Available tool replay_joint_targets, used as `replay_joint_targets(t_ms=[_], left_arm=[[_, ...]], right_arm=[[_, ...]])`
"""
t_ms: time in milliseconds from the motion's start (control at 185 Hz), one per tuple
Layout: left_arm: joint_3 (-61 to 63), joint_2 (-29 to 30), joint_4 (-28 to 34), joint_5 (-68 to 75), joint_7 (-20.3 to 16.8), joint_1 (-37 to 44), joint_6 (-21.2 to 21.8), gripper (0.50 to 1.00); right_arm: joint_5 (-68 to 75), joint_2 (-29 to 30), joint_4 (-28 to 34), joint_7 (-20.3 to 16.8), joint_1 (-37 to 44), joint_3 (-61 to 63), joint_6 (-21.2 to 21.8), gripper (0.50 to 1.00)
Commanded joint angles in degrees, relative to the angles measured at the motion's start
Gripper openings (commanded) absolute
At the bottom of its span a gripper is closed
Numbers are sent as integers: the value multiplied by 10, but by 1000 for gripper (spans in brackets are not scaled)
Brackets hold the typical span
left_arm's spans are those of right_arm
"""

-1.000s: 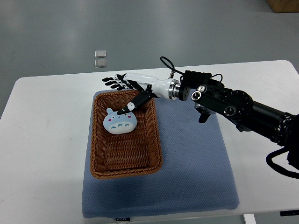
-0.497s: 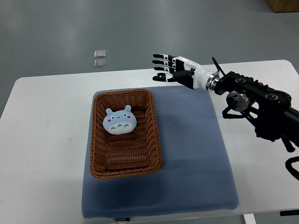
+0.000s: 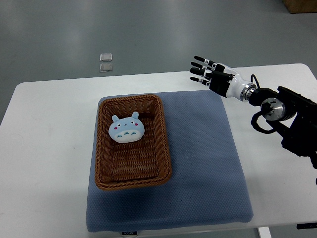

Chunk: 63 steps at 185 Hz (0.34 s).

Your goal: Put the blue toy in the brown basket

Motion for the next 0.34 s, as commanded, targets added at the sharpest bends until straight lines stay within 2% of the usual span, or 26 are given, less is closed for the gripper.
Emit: replay_joint_targets(t_ms=[0,335], left_arm=[[0,0,0,0,0,0,0,1000],[0,0,0,-1,0,0,0,1000]], right_arm=[[0,-1,-2,4,-1,2,1,915],[1,-1,-2,4,-11,8,1,915]])
